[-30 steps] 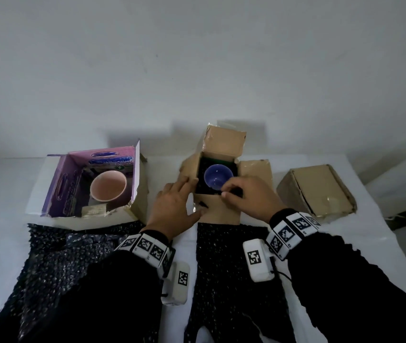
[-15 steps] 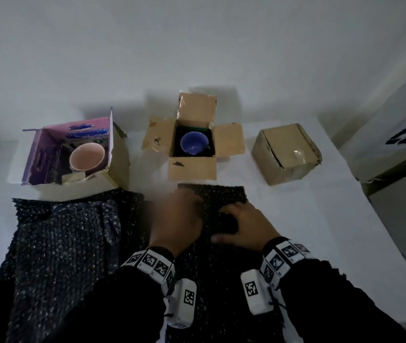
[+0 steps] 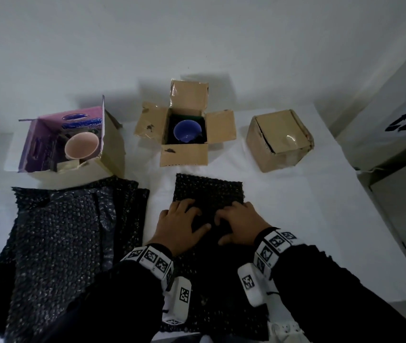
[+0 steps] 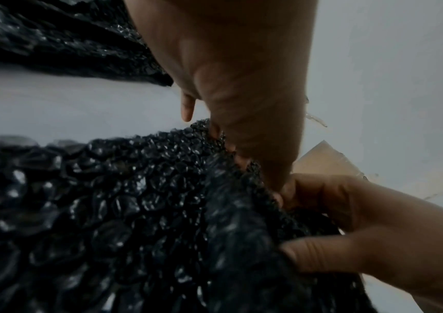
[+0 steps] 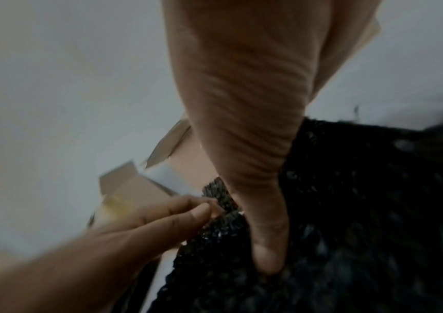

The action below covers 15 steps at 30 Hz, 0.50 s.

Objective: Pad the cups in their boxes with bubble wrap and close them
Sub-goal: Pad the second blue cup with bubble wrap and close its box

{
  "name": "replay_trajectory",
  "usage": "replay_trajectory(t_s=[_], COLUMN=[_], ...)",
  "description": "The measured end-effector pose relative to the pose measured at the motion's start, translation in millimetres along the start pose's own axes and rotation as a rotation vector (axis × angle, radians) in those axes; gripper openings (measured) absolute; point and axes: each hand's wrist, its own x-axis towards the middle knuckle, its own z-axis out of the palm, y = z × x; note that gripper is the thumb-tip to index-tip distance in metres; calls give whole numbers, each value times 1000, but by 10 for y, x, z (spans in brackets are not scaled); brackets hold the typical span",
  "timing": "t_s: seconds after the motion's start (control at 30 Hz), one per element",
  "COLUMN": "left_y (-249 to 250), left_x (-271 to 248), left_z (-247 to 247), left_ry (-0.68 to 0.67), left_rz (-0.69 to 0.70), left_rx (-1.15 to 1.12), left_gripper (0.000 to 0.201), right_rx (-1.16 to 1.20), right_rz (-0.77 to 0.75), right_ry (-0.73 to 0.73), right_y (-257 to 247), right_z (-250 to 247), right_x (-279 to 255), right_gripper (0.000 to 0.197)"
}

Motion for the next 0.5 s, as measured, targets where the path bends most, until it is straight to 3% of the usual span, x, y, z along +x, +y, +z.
replay_trajectory(t_s=[0.1,0.2,0.27,0.37,0.5], left_y=[-48,-200,-286,-315,-276], left_x=[60,57,38,31,94], left_z=[-61,-138,-120,-60,-147], left_ry=[-132,-255,-293,-207,1], left_rz=[-57,-17,39,70,14], left_rx=[-171,-210,-41,128,65], left_gripper=[75,116,128,115,65], right_rx=[314,478,515,664,838], right_rz=[67,166,220,310,336], right_ry=[166,316,376,476,580], right_y=[95,309,438,528,451], right_z=[-156,-380,-501,-640,-770], right_x=[38,53,61,64,78], right_gripper=[18,26,23,17,19])
